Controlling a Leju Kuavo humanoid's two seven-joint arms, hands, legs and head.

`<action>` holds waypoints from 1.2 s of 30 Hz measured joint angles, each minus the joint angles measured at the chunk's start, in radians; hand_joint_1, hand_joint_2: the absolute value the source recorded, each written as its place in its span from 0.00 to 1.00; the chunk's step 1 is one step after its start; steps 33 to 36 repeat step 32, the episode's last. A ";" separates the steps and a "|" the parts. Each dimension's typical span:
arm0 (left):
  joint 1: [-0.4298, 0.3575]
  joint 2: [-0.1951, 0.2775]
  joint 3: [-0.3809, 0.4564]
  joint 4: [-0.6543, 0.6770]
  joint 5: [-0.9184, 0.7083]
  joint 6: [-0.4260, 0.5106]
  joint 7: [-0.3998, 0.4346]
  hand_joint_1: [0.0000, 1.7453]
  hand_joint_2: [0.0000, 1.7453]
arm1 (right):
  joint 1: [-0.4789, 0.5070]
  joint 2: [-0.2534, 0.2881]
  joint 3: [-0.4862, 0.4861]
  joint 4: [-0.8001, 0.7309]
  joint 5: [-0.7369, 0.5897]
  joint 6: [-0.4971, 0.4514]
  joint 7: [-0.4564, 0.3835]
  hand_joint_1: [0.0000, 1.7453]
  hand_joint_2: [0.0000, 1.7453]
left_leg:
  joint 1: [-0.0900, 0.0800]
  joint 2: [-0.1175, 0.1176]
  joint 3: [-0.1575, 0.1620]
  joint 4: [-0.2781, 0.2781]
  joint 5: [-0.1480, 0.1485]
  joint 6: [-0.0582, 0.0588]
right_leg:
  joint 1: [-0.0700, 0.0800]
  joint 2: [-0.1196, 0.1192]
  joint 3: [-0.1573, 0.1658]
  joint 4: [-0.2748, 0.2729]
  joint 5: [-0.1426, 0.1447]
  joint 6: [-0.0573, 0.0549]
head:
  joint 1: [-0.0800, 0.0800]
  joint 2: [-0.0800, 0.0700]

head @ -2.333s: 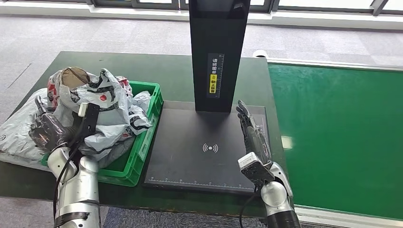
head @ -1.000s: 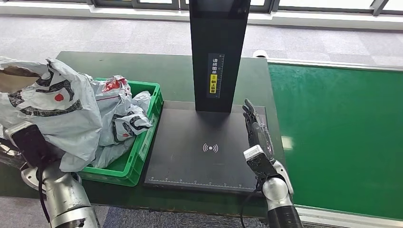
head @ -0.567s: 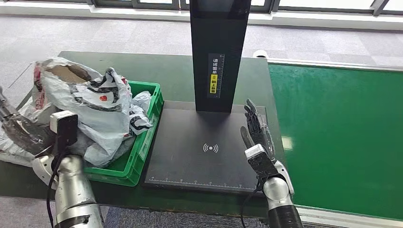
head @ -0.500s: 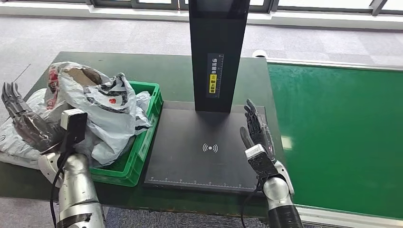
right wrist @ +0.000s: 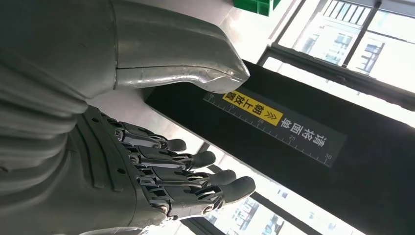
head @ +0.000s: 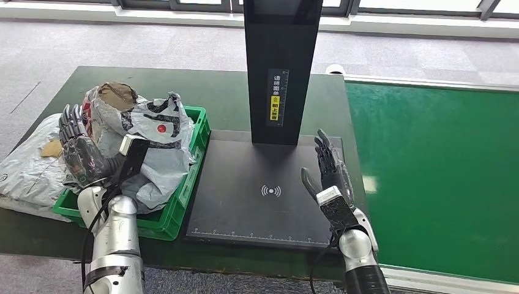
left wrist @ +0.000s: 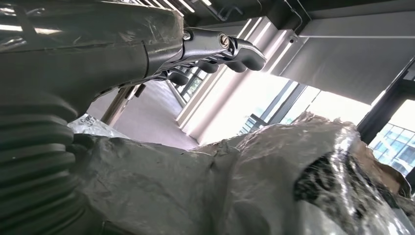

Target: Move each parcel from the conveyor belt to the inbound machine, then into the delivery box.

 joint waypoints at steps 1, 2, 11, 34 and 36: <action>-0.001 0.000 0.002 0.003 -0.002 0.000 0.000 0.00 1.00 | 0.000 0.000 0.000 0.002 -0.001 0.000 0.000 0.00 1.00 | 0.000 0.000 0.000 0.000 0.000 0.000 | 0.000 0.000 0.000 0.000 0.000 0.000 | 0.000 0.000; -0.001 0.000 0.003 0.006 -0.002 0.000 0.000 0.00 1.00 | 0.000 0.000 0.000 0.004 -0.002 -0.001 0.000 0.00 1.00 | 0.000 0.000 0.000 0.000 0.000 0.000 | 0.000 0.000 0.000 0.000 0.000 0.000 | 0.000 0.000; 0.003 0.000 0.014 -0.016 -0.011 0.000 0.027 0.00 1.00 | -0.004 0.000 0.000 0.019 -0.006 -0.008 0.000 0.00 1.00 | 0.000 0.000 0.000 0.000 0.000 0.000 | 0.000 0.000 0.000 0.000 0.000 0.000 | 0.000 0.000; 0.367 0.031 -0.182 -0.490 0.398 0.001 -0.004 0.00 1.00 | 0.091 -0.013 -0.067 -0.044 -0.014 -0.038 0.000 0.00 1.00 | 0.000 0.000 0.000 0.000 -0.004 0.000 | 0.000 0.000 0.001 0.000 -0.005 0.001 | 0.000 0.000; 0.367 0.031 -0.182 -0.490 0.398 0.001 -0.004 0.00 1.00 | 0.091 -0.013 -0.067 -0.044 -0.014 -0.038 0.000 0.00 1.00 | 0.000 0.000 0.000 0.000 -0.004 0.000 | 0.000 0.000 0.001 0.000 -0.005 0.001 | 0.000 0.000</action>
